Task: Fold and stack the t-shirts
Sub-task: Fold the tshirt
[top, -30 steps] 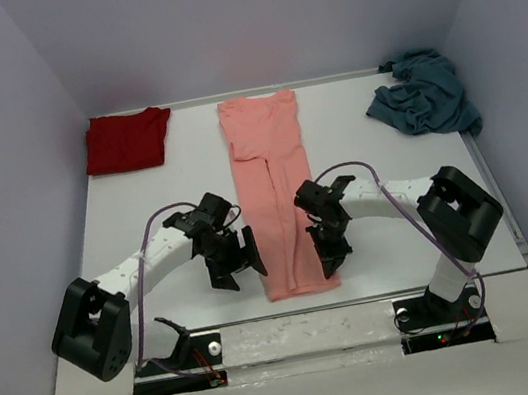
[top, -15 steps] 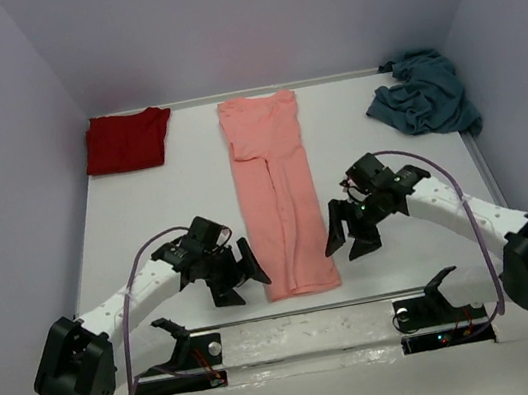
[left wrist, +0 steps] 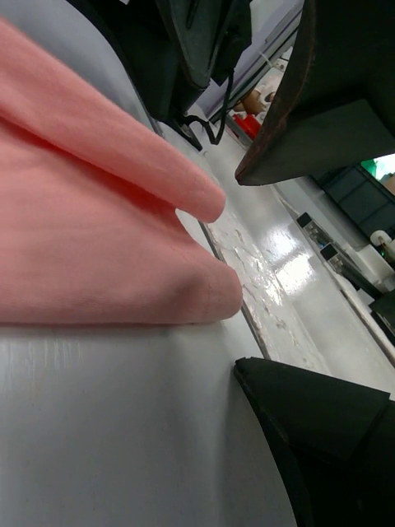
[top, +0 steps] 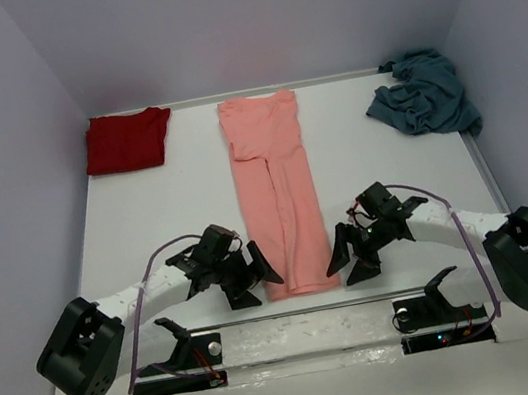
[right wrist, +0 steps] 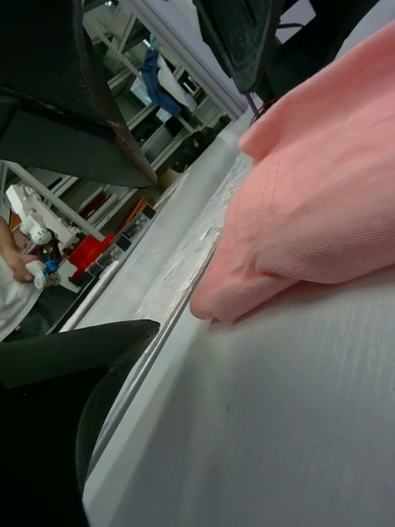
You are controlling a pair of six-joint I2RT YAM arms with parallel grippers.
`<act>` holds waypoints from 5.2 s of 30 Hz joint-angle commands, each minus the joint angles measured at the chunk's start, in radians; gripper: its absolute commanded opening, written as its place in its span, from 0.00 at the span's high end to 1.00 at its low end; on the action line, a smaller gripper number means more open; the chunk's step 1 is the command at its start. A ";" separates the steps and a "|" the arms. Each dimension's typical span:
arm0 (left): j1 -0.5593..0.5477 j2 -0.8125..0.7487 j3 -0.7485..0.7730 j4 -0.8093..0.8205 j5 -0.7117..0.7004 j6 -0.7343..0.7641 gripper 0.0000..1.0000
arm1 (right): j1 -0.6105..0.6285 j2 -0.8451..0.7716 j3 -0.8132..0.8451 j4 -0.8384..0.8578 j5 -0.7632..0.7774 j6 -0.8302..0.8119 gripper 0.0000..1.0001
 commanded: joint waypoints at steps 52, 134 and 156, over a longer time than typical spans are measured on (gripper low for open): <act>-0.068 0.108 -0.018 0.045 -0.001 -0.041 1.00 | -0.012 0.115 0.029 0.023 0.077 -0.022 1.00; 0.317 0.562 0.931 -0.541 -0.084 0.433 1.00 | -0.193 0.648 1.123 -0.521 0.153 -0.385 1.00; 0.363 0.725 1.140 -0.624 -0.099 0.505 1.00 | -0.221 0.823 1.353 -0.587 0.155 -0.408 1.00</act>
